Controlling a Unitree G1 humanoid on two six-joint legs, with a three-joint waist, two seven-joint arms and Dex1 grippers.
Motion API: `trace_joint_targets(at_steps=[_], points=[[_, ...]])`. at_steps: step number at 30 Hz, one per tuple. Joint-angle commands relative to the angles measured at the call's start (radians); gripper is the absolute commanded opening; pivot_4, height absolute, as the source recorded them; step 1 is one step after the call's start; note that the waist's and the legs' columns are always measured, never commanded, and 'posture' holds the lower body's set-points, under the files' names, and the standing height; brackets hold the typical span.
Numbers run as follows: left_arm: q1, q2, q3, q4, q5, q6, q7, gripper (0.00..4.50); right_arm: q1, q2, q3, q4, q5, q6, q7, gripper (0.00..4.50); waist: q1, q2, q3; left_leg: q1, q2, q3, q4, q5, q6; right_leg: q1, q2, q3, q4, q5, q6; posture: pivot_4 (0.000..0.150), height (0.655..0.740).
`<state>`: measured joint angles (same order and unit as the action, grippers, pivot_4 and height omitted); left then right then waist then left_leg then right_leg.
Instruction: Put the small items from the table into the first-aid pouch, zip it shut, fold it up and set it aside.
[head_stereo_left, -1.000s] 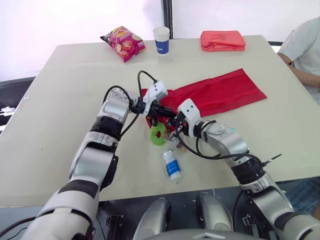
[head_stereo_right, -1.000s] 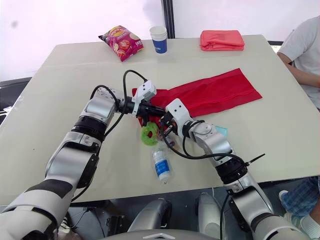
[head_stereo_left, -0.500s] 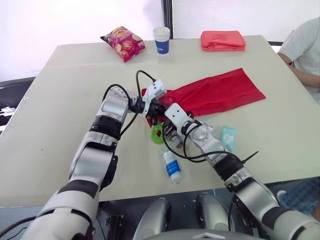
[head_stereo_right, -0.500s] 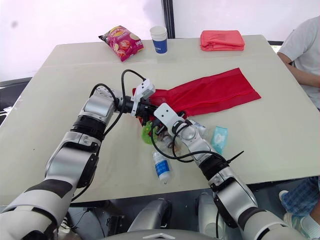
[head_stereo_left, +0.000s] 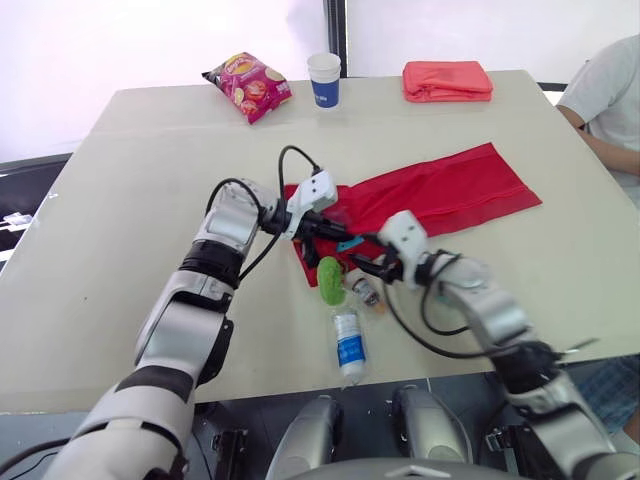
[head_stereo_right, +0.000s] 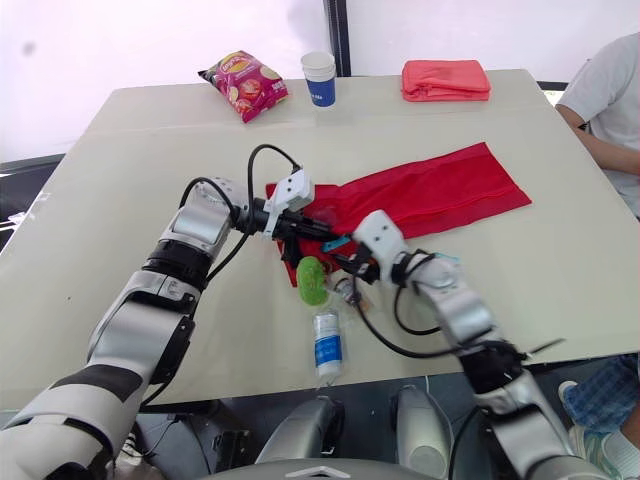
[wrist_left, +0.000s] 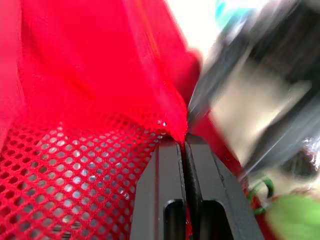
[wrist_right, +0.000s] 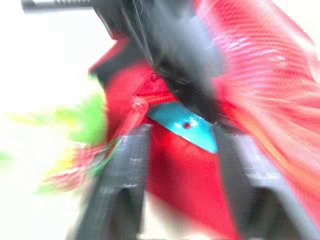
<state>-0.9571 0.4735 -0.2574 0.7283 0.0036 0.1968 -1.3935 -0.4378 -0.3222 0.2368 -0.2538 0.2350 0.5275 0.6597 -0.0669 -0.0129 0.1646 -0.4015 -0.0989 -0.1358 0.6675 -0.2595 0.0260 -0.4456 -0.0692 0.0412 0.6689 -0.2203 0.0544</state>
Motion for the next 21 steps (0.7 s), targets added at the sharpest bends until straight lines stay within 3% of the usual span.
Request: trace_joint_targets(at_steps=[1,2,6,10,12,15,21], points=[[-0.006,0.056,-0.016,0.048,0.041,-0.214,-0.024,0.00,0.027,-0.121,-0.161,-0.294,0.194,0.174,0.065,4.18,0.004,0.000,0.000,0.000,0.001,0.000,0.000,0.000,0.000,0.000,0.000,-0.001,0.000,0.000,0.000,0.150,0.7400],[-0.017,0.078,-0.022,0.089,0.061,-0.296,-0.018,0.00,0.051,-0.186,-0.215,-0.348,0.233,0.203,0.095,4.36,0.009,0.000,0.000,0.000,0.001,-0.001,-0.001,0.000,0.000,0.000,0.000,-0.001,-0.001,0.000,0.000,0.150,0.7400],[-0.087,0.146,-0.055,0.278,0.159,-0.578,0.066,0.00,0.153,-0.393,-0.414,-0.449,0.320,0.243,0.184,4.36,0.022,-0.001,0.001,-0.001,0.000,0.000,0.000,0.000,0.000,0.000,-0.001,-0.001,-0.001,0.000,0.000,0.150,0.7400],[-0.157,0.169,-0.080,0.416,0.242,-0.735,0.184,0.00,0.245,-0.496,-0.535,-0.475,0.357,0.235,0.211,4.36,0.034,-0.001,0.001,0.002,0.000,0.002,0.000,-0.003,0.005,0.003,-0.001,-0.001,-0.002,0.000,0.000,0.150,0.7400],[-0.192,0.184,-0.088,0.475,0.285,-0.767,0.260,0.00,0.320,-0.534,-0.607,-0.491,0.349,0.220,0.233,4.36,0.047,-0.003,0.001,0.001,0.000,0.001,0.001,-0.003,0.005,0.004,-0.001,-0.002,-0.002,0.000,0.000,0.150,0.7400],[-0.222,0.186,-0.011,0.529,0.200,-0.670,0.122,0.00,0.373,-0.546,-0.669,-0.510,0.362,0.219,0.213,4.36,0.049,-0.004,0.002,0.000,0.000,0.003,0.003,-0.003,0.005,0.004,-0.001,-0.001,-0.003,0.000,0.001,0.150,0.7400],[-0.268,0.170,0.148,0.480,0.019,-0.344,-0.157,2.06,0.455,-0.532,-0.731,-0.598,0.426,0.246,0.164,4.50,0.049,-0.004,0.002,0.000,0.000,0.003,0.004,-0.003,0.005,0.005,-0.001,-0.002,-0.003,0.001,0.002,0.150,0.7400]])
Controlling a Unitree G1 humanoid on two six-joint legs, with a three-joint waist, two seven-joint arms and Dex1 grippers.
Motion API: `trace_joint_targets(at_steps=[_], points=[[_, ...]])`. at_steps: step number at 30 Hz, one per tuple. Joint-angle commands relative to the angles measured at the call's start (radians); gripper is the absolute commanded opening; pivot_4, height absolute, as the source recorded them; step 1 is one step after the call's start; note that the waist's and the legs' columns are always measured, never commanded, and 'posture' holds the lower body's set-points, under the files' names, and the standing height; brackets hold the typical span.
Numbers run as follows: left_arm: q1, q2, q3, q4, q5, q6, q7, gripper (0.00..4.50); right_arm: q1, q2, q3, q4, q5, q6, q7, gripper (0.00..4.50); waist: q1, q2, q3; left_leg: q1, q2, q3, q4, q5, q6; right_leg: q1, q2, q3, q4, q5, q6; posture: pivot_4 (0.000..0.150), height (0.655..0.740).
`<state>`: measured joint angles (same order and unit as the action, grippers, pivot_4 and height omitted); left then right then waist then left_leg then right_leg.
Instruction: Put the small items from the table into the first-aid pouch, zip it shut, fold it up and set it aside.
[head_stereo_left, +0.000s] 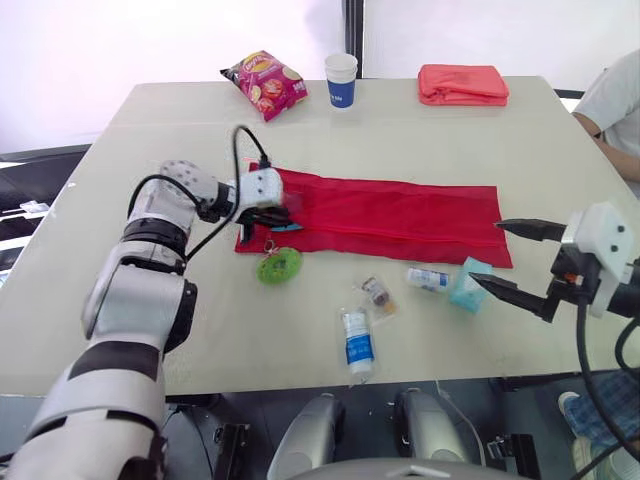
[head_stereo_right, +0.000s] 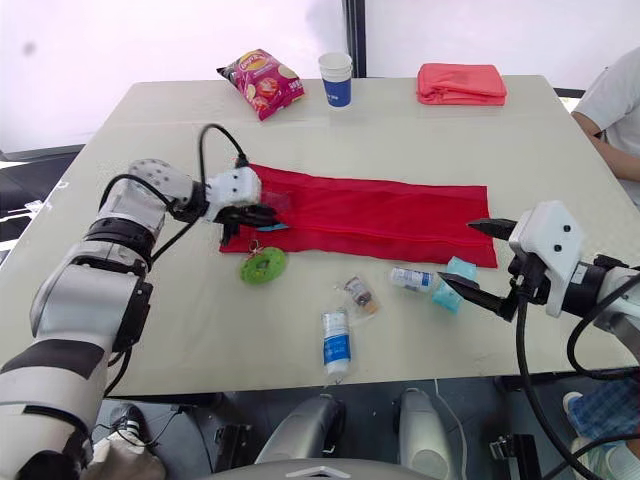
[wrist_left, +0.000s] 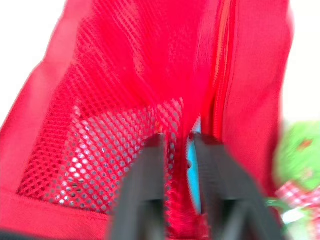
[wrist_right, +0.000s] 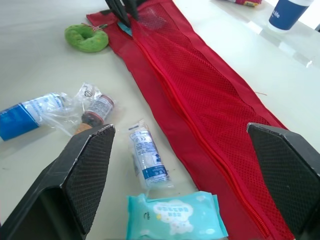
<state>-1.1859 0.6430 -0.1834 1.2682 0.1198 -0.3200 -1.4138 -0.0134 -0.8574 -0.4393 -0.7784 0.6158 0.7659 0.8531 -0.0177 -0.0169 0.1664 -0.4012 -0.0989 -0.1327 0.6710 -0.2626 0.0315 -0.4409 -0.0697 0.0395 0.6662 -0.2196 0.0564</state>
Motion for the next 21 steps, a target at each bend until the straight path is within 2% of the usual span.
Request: trace_joint_targets(at_steps=[1,3,6,10,17,21], points=[[-0.036,-0.009,0.085,-0.094,-0.115,0.215,-0.158,2.06,0.042,0.004,-0.062,-0.086,0.057,0.011,-0.038,4.50,0.000,0.000,0.000,0.000,0.000,0.000,0.000,0.000,0.000,0.000,0.000,0.000,0.000,0.000,0.000,0.150,0.7400],[-0.022,-0.032,0.094,-0.162,-0.135,0.278,-0.153,2.06,0.052,0.007,-0.078,-0.103,0.088,0.021,-0.061,4.50,0.002,0.000,0.000,0.000,0.000,-0.001,0.001,0.000,0.000,0.001,0.000,-0.001,-0.001,0.000,0.000,0.150,0.7400],[0.040,-0.102,0.049,-0.301,-0.095,0.283,-0.033,2.06,0.061,0.007,-0.124,-0.138,0.155,0.038,-0.103,4.50,0.006,0.000,0.000,0.000,0.000,-0.002,0.002,0.000,0.000,0.003,-0.001,-0.002,-0.001,0.000,0.000,0.150,0.7400],[0.095,-0.163,0.011,-0.404,-0.063,0.311,0.054,2.06,0.076,-0.008,-0.162,-0.167,0.242,0.054,-0.141,4.50,0.004,-0.001,0.000,0.002,0.000,-0.003,0.002,0.000,0.000,0.006,-0.001,-0.003,-0.003,0.000,0.001,0.150,0.7400],[0.123,-0.273,-0.073,-0.422,0.017,0.262,0.211,2.06,0.093,-0.057,-0.203,-0.217,0.372,0.071,-0.227,4.50,0.007,-0.001,0.000,0.002,0.001,-0.003,0.002,0.000,0.000,0.006,-0.001,-0.002,-0.003,0.000,0.001,0.150,0.7400],[0.118,-0.289,-0.085,-0.408,0.018,0.256,0.204,2.06,0.097,-0.088,-0.215,-0.218,0.416,0.071,-0.263,4.50,0.011,-0.002,0.001,0.002,0.000,-0.003,0.002,0.000,0.000,0.006,-0.001,-0.003,-0.004,0.000,0.001,0.150,0.7400]])
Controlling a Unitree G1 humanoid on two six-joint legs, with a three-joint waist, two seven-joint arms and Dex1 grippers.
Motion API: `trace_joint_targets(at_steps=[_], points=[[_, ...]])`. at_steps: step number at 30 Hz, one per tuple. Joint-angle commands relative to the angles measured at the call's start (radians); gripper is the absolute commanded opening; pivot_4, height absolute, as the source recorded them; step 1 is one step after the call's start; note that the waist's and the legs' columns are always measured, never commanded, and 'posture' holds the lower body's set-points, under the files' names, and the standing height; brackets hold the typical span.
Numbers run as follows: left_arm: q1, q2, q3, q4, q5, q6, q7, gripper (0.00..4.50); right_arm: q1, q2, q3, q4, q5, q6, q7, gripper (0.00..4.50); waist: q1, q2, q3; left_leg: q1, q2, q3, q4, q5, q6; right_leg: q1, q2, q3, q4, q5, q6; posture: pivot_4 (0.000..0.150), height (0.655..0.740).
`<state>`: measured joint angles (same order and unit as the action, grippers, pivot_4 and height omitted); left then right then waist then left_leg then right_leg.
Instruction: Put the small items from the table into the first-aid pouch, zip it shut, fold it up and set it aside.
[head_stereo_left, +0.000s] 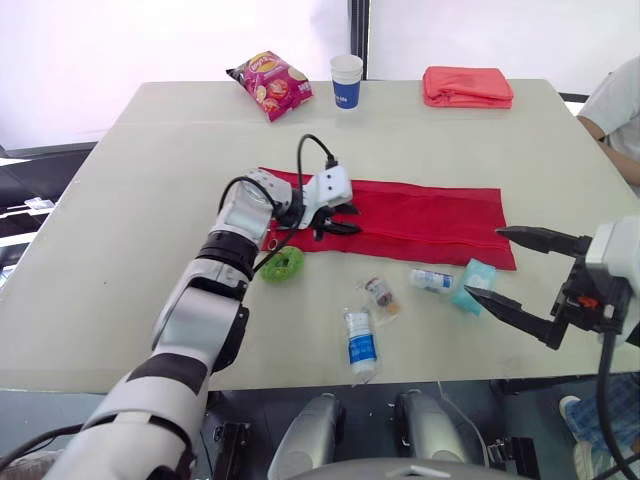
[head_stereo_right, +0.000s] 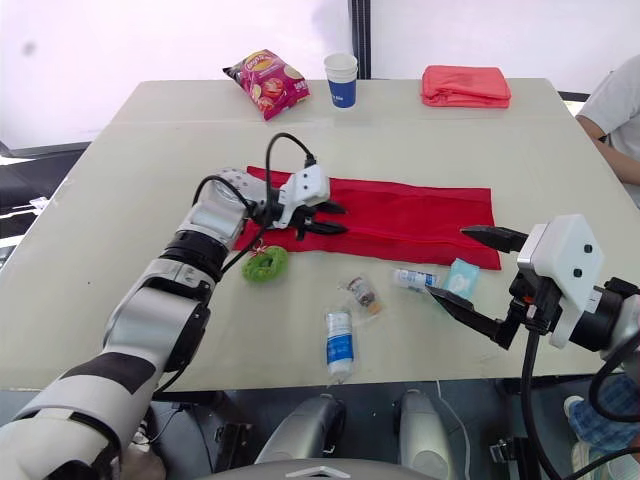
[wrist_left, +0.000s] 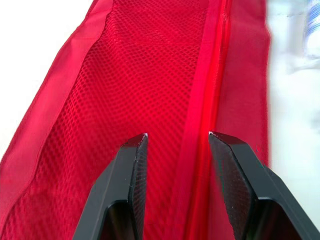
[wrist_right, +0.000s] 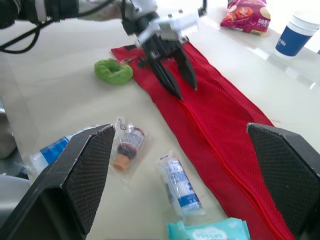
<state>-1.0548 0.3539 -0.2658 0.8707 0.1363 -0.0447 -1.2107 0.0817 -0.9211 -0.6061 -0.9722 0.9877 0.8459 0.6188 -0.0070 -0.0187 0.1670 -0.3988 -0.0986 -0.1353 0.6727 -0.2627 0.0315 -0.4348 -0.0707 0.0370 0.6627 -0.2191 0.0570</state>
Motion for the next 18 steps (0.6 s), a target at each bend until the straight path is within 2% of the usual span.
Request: trace_joint_targets(at_steps=[1,7,10,14,18], points=[[-0.016,-0.001,-0.005,-0.006,-0.001,-0.024,-0.007,2.06,0.002,-0.033,-0.052,-0.020,0.053,-0.011,-0.032,4.50,-0.002,0.000,0.000,0.000,0.000,0.000,0.000,0.000,0.000,0.000,0.000,0.000,0.000,0.000,0.000,0.150,0.7400],[-0.012,-0.002,-0.013,-0.009,-0.017,-0.021,-0.063,2.06,0.019,-0.065,-0.051,-0.008,0.054,-0.027,-0.040,4.50,-0.003,0.000,0.000,0.000,0.000,0.000,0.000,0.000,0.000,0.000,0.000,0.000,0.000,0.000,0.000,0.150,0.7400],[-0.021,0.000,-0.024,0.013,0.018,-0.071,-0.007,2.82,0.014,-0.063,-0.034,-0.009,0.059,-0.036,-0.059,4.50,-0.002,0.000,0.000,0.000,0.000,0.000,0.000,0.000,0.000,0.000,0.000,0.000,0.000,0.000,0.000,0.150,0.7400],[-0.029,-0.013,-0.029,0.055,0.046,-0.136,0.064,4.44,0.022,-0.063,-0.015,-0.011,0.047,-0.049,-0.068,4.50,-0.001,0.000,0.000,0.000,0.000,0.000,0.000,0.000,0.000,0.000,0.000,0.000,0.000,0.000,0.000,0.150,0.7400],[-0.032,-0.008,-0.041,0.091,0.082,-0.190,0.132,4.44,0.020,-0.065,-0.013,-0.012,0.056,-0.054,-0.081,4.50,-0.001,0.000,0.000,0.000,0.000,0.000,0.000,0.000,0.000,0.000,0.000,0.000,0.000,0.000,0.000,0.150,0.7400]])
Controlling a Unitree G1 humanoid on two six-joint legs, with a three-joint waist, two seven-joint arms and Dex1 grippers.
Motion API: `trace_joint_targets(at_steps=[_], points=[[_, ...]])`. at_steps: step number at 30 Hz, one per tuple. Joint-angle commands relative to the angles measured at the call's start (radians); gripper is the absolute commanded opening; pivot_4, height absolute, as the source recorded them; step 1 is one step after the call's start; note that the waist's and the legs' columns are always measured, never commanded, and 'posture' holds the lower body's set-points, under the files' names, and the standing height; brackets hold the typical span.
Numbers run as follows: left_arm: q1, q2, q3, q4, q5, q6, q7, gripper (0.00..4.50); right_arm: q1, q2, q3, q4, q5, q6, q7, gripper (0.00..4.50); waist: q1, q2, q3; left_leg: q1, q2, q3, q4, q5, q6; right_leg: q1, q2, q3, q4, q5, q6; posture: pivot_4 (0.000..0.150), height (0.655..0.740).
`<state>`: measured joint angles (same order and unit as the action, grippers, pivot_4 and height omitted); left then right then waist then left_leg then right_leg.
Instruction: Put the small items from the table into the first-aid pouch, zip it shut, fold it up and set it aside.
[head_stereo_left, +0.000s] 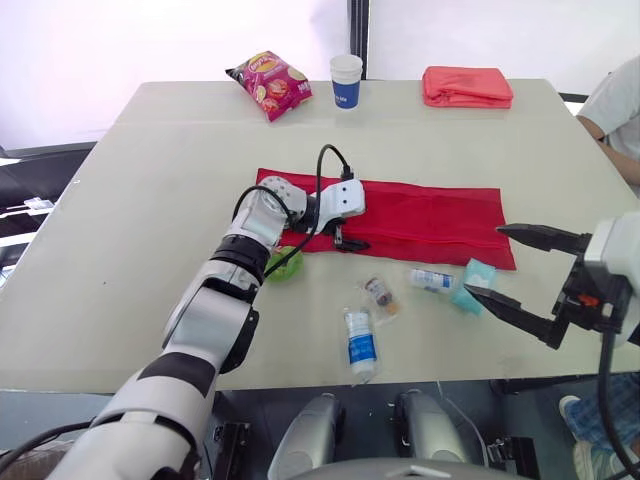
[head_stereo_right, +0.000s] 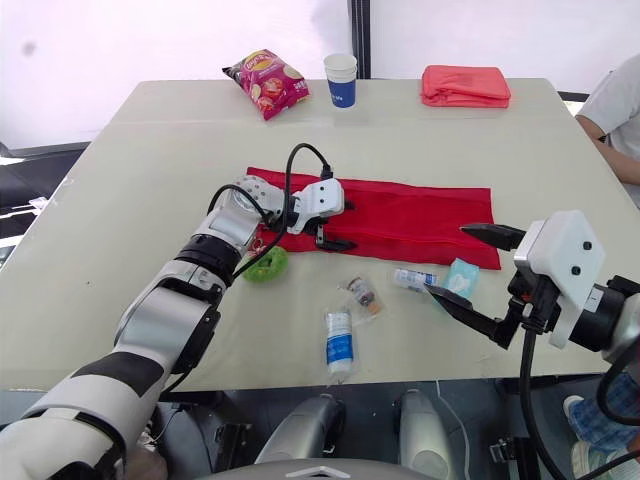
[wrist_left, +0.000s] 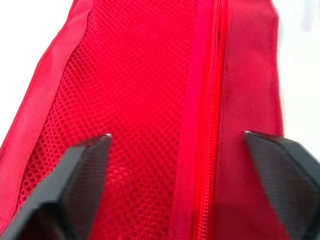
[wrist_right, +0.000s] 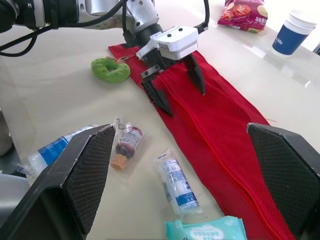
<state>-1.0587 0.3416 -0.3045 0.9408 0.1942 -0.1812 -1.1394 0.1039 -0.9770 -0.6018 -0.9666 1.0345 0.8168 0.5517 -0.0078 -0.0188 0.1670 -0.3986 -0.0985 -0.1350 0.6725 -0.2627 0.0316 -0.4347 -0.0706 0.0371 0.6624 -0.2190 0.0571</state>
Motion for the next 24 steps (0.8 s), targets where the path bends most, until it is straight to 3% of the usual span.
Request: trace_joint_targets(at_steps=[1,13,15,19,20,24], points=[[-0.032,0.003,-0.003,0.031,0.030,-0.062,0.079,4.44,0.001,-0.010,-0.020,-0.017,0.008,-0.026,-0.011,4.50,0.000,0.000,0.000,0.000,0.000,0.000,0.000,0.000,0.000,0.000,0.000,0.000,0.000,0.000,0.000,0.150,0.7400],[-0.073,-0.013,0.030,0.117,0.009,-0.073,0.104,4.44,0.062,-0.024,-0.086,-0.015,0.004,-0.032,0.016,4.50,0.001,0.000,0.000,0.000,0.000,0.000,0.000,0.000,0.000,0.001,0.000,0.000,0.000,0.000,0.000,0.150,0.7400],[-0.076,-0.020,0.039,0.121,-0.001,-0.066,0.098,3.84,0.070,-0.027,-0.097,-0.019,0.010,-0.032,0.016,4.50,0.001,0.000,0.000,0.000,0.000,0.000,0.000,0.000,0.000,0.000,0.000,0.000,0.000,0.000,0.000,0.150,0.7400],[-0.083,-0.022,0.045,0.138,-0.003,-0.059,0.079,2.25,0.084,-0.033,-0.121,-0.028,0.038,-0.027,0.008,4.50,0.002,0.000,0.000,0.000,0.000,0.000,0.000,0.000,0.000,0.001,0.000,0.000,0.000,0.000,0.000,0.150,0.7400],[-0.087,-0.022,0.048,0.144,-0.006,-0.053,0.075,1.65,0.091,-0.035,-0.128,-0.031,0.044,-0.024,0.008,4.50,0.002,0.000,0.000,0.000,0.000,0.000,0.000,0.000,0.000,0.001,0.000,0.000,0.000,0.000,0.000,0.150,0.7400],[-0.107,-0.034,0.072,0.163,-0.032,-0.016,0.054,0.26,0.115,-0.041,-0.149,-0.037,0.054,-0.023,0.011,4.50,0.002,0.000,0.000,0.000,0.000,0.000,0.000,0.000,0.000,0.001,0.000,0.000,0.000,0.000,0.000,0.150,0.7400]])
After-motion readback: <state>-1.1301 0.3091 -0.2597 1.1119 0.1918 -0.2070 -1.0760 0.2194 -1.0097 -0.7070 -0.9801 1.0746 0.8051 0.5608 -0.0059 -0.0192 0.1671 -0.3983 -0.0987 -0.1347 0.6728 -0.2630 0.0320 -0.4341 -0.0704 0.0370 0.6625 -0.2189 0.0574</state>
